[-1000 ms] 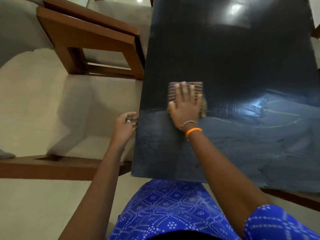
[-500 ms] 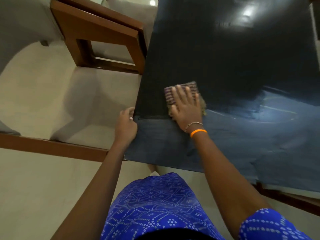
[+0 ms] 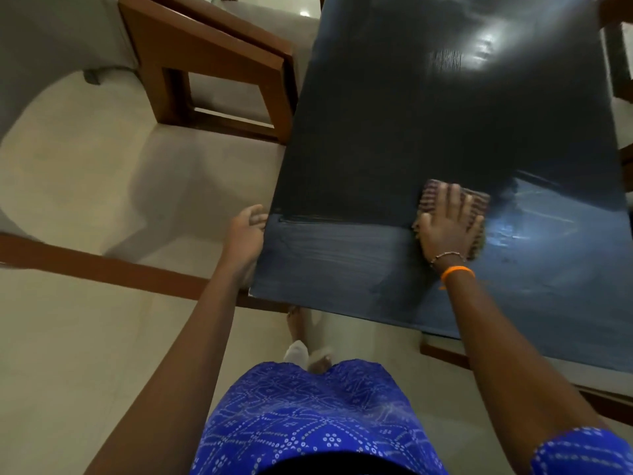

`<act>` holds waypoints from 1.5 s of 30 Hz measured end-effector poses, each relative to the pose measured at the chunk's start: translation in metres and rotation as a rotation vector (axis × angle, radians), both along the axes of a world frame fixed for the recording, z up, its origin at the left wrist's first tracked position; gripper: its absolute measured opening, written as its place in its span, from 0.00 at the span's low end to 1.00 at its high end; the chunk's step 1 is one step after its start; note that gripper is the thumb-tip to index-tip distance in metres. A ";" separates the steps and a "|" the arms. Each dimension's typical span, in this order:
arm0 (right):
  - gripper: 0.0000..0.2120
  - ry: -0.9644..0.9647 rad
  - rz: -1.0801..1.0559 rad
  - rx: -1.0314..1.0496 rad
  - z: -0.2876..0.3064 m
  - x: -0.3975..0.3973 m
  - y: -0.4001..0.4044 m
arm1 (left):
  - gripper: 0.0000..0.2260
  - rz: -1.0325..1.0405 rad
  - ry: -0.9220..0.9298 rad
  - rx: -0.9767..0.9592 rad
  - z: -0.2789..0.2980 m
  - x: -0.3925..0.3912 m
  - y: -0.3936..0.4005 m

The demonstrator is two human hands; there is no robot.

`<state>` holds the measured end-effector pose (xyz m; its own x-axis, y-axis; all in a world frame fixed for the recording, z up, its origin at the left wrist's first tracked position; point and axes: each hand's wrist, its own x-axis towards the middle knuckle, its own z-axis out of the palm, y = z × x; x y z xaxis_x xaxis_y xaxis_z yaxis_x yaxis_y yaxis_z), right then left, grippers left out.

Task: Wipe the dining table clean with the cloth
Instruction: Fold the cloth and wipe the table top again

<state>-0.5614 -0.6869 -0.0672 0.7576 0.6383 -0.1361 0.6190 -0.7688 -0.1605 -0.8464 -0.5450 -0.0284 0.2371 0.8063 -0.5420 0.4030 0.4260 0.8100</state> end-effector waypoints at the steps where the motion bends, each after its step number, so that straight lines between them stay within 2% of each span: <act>1: 0.31 -0.002 0.068 -0.004 -0.002 -0.020 0.013 | 0.20 -0.021 -0.016 -0.018 0.001 -0.002 0.000; 5: 0.31 0.058 0.319 0.036 -0.002 -0.115 0.070 | 0.25 -0.147 -0.035 -0.053 0.002 -0.016 0.001; 8: 0.30 0.087 0.593 0.054 -0.004 -0.181 0.094 | 0.24 -0.136 -0.023 -0.057 0.002 -0.028 -0.007; 10: 0.28 0.067 0.735 0.046 -0.008 -0.203 0.093 | 0.22 -0.132 0.038 -0.030 0.000 -0.037 -0.015; 13: 0.27 0.035 0.789 0.068 -0.010 -0.191 0.075 | 0.19 -0.145 0.070 -0.053 -0.001 -0.044 -0.027; 16: 0.28 0.023 0.656 0.081 -0.010 -0.145 0.046 | 0.17 -0.109 0.064 -0.070 -0.001 -0.038 -0.038; 21: 0.29 -0.060 0.273 0.038 -0.004 -0.035 -0.024 | 0.16 -0.030 0.109 -0.032 -0.003 -0.031 -0.043; 24: 0.30 -0.044 0.027 0.004 0.000 0.013 -0.067 | 0.15 -0.018 0.096 -0.035 -0.005 -0.034 -0.043; 27: 0.31 -0.002 -0.104 0.016 0.003 0.019 -0.077 | 0.15 -0.020 0.073 -0.055 -0.006 -0.040 -0.042; 30: 0.29 -0.003 -0.150 0.044 0.001 -0.011 -0.057 | 0.16 -0.058 0.063 -0.050 -0.006 -0.046 -0.041; 33: 0.31 -0.017 -0.022 0.029 -0.003 -0.066 -0.027 | 0.18 -0.117 0.013 -0.073 -0.005 -0.051 -0.040; 38: 0.31 0.079 0.456 0.071 -0.005 -0.190 0.026 | 0.23 -0.177 -0.092 -0.116 -0.003 -0.057 -0.047; 40: 0.30 0.125 0.632 0.072 -0.009 -0.236 0.034 | 0.25 -0.075 -0.198 -0.129 -0.006 -0.058 -0.055; 42: 0.29 0.138 0.732 0.070 -0.012 -0.256 0.035 | 0.23 0.118 -0.265 -0.182 -0.011 -0.060 -0.065; 45: 0.27 0.061 0.824 0.088 -0.015 -0.242 0.021 | 0.18 0.341 -0.197 -0.245 -0.020 -0.061 -0.082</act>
